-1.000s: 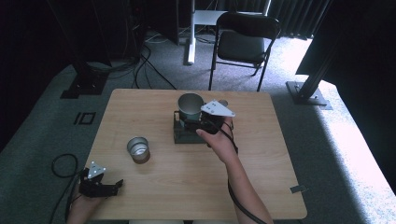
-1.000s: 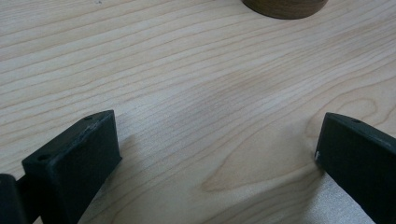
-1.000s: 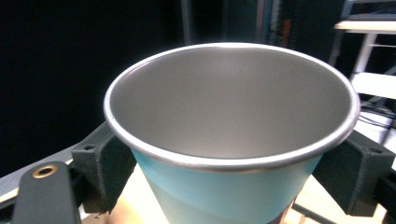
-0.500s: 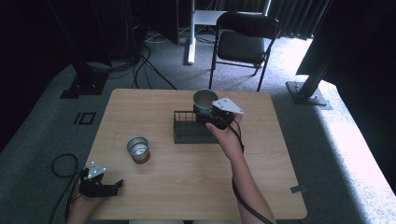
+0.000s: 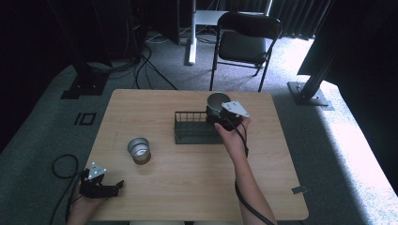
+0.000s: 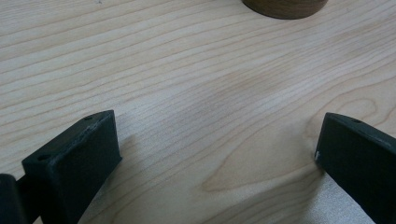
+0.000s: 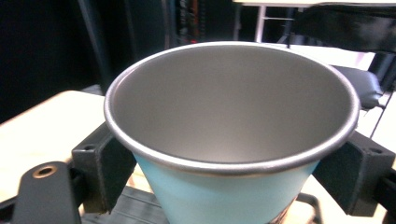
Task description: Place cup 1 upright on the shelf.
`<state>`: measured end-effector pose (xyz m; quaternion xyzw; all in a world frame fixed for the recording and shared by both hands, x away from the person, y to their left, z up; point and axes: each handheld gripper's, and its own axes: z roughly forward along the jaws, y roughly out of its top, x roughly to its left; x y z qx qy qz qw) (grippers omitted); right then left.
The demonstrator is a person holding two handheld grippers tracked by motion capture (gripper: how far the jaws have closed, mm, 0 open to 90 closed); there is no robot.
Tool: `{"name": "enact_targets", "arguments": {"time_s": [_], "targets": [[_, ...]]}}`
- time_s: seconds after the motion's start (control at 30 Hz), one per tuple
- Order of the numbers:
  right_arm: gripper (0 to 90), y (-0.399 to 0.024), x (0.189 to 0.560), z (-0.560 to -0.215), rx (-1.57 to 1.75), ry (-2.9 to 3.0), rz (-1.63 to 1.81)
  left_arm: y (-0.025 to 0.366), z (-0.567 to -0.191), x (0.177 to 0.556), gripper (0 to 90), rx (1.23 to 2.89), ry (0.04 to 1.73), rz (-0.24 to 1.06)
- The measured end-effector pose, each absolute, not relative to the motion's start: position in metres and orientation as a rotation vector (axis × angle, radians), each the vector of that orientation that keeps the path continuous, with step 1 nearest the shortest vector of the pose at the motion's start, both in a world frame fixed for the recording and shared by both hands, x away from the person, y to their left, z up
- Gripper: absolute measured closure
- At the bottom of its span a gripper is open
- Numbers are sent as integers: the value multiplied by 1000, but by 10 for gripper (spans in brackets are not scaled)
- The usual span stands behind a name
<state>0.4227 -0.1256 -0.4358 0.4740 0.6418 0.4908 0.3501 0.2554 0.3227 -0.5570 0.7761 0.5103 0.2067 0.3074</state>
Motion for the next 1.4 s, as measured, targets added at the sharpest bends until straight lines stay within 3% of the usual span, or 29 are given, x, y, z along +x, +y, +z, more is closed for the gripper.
{"name": "enact_targets", "arguments": {"time_s": [0.6, 1.4], "targets": [[141, -134, 431, -469, 1319, 1667, 1235, 323, -557, 255, 4, 2052, 1350, 546], [130, -134, 433, -482, 1320, 1694, 1232, 323, -557, 255, 4, 2053, 1350, 547]]}}
